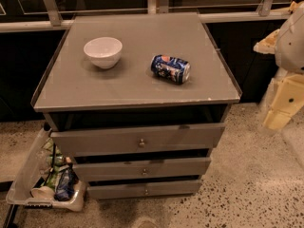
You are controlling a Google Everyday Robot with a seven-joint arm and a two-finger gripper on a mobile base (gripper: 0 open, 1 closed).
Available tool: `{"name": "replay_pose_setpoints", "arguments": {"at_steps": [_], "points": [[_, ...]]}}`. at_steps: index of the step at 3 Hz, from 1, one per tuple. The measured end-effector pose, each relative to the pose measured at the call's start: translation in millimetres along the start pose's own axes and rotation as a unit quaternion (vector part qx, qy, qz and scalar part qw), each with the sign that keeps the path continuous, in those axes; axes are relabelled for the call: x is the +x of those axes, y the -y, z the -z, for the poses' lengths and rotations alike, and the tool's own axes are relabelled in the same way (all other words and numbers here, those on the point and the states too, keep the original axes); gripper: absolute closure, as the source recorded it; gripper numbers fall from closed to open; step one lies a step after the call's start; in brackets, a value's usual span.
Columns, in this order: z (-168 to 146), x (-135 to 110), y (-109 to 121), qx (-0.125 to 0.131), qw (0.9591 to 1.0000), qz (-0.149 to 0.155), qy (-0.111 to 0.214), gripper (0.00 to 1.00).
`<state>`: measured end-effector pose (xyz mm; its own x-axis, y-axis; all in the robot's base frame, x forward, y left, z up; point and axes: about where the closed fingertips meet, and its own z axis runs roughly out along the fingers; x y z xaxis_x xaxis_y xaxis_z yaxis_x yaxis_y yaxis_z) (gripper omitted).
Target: Open top drawer
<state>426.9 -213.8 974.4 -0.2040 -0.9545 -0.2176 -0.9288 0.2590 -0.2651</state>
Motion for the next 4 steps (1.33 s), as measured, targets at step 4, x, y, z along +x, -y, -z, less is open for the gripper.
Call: {"name": "replay_pose_setpoints", "arguments": {"at_steps": [4], "points": [[-104,20,-79,-0.001,0.9936,0.044,0.104,0.0]]}}
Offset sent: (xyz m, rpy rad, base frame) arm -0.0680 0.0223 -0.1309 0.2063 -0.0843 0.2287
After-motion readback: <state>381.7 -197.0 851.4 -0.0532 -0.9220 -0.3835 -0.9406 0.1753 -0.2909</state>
